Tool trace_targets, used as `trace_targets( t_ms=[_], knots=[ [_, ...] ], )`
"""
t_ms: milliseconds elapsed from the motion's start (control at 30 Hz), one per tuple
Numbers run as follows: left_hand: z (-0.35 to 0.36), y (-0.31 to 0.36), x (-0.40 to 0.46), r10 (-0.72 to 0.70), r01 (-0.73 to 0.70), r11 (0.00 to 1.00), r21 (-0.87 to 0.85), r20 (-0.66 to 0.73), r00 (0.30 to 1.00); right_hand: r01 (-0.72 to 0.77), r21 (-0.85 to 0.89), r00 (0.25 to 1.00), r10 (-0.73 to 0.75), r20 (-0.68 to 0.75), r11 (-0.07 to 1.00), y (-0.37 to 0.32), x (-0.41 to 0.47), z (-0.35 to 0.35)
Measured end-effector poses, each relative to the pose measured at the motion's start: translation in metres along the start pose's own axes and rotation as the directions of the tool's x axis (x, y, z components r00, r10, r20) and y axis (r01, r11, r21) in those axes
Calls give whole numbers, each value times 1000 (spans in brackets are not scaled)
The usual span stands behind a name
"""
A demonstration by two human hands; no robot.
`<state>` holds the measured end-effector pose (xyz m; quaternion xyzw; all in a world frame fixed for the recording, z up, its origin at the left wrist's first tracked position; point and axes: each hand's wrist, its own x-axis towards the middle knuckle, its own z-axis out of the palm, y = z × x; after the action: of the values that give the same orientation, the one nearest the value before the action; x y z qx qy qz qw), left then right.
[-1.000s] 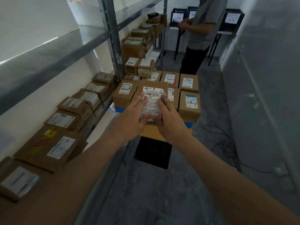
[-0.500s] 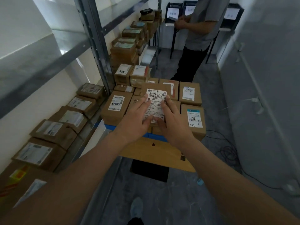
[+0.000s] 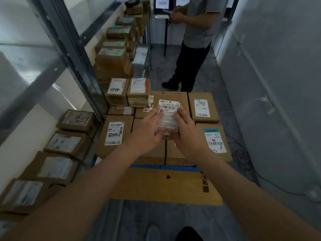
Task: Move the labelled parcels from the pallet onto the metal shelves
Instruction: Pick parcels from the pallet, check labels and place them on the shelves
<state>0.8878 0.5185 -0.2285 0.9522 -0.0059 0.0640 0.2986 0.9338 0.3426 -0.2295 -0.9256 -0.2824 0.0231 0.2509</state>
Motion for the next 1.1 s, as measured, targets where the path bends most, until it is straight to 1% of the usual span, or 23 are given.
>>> trace_targets(
  t_ms=[100, 267, 467, 700, 833, 1000, 1100],
  knots=[
    [0, -9, 26, -7, 6, 1000, 8, 15, 1000, -16, 33, 1000, 16, 17, 999, 8, 24, 0],
    [7, -21, 68, -68, 68, 998, -13, 23, 997, -20, 53, 999, 18, 30, 998, 31, 67, 9],
    [22, -32, 119, -165, 166, 985, -46, 31, 986, 24, 100, 997, -31, 73, 995, 68, 123, 18],
    [38, -51, 166, -234, 236, 970, -57, 38, 972, 30, 135, 992, -47, 121, 990, 96, 173, 28],
    [43, -62, 186, -259, 261, 965, -19, 62, 964, 20, 138, 987, -42, 154, 990, 101, 196, 33],
    [44, -76, 210, -270, 271, 963, -1, 92, 958, 13, 130, 992, -30, 125, 991, 103, 223, 39],
    [46, -81, 221, -262, 261, 965, 23, 118, 958, -22, 122, 993, 8, 118, 992, 105, 235, 45]
  ],
)
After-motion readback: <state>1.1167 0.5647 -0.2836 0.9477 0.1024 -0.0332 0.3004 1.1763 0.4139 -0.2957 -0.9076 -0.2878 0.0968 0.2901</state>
